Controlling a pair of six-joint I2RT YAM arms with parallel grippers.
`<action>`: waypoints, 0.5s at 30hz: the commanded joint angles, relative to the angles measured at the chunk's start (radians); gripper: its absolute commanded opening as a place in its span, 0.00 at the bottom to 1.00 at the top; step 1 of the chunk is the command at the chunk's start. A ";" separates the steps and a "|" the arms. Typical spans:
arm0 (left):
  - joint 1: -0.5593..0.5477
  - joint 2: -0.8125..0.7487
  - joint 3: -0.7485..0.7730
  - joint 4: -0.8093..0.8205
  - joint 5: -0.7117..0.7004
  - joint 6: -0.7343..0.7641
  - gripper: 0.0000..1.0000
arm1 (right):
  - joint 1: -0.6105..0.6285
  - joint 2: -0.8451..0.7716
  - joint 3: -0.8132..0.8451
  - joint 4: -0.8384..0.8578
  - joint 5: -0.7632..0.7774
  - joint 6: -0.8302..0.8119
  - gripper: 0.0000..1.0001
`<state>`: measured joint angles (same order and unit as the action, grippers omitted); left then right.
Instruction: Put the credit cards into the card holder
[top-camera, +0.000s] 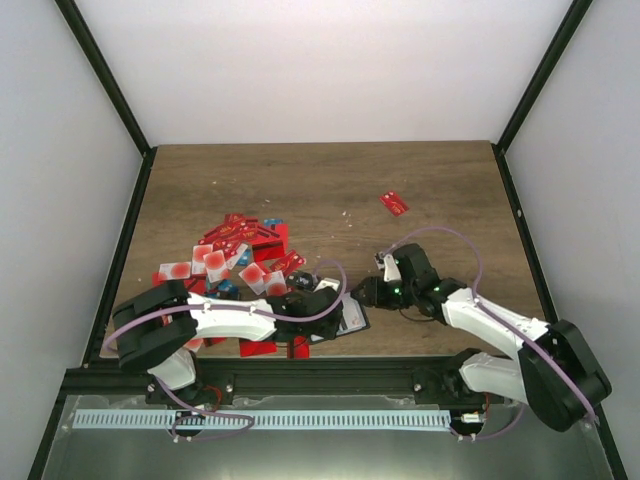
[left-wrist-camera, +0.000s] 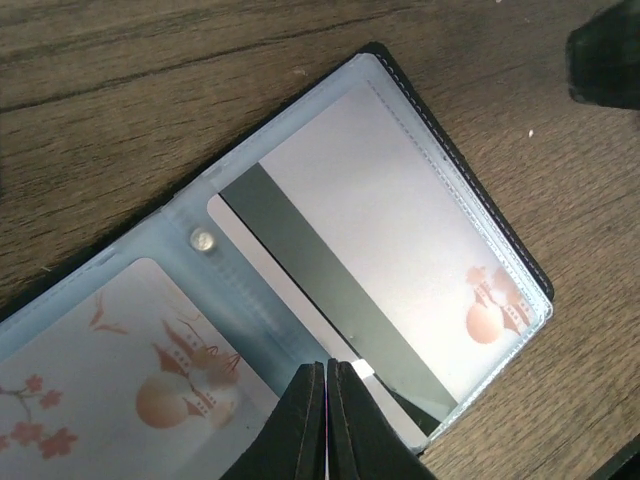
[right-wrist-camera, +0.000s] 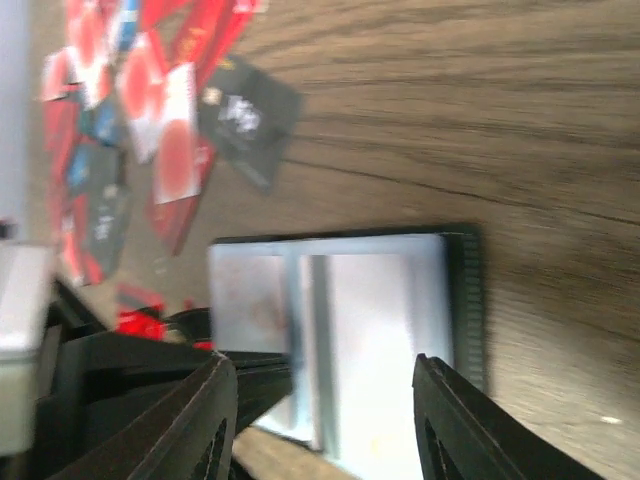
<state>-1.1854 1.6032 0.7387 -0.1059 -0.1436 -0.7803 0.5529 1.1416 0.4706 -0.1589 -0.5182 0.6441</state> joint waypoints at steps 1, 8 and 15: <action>-0.002 -0.017 0.012 0.018 0.019 0.032 0.05 | 0.004 0.051 0.001 -0.127 0.202 -0.031 0.51; -0.002 0.052 0.056 0.002 0.014 0.056 0.05 | 0.004 0.139 -0.068 -0.012 0.084 -0.017 0.56; -0.003 0.106 0.014 0.034 0.032 0.022 0.04 | 0.004 0.193 -0.119 0.144 -0.143 0.016 0.56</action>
<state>-1.1854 1.6741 0.7799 -0.0891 -0.1284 -0.7475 0.5529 1.2900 0.4034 -0.0677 -0.5228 0.6395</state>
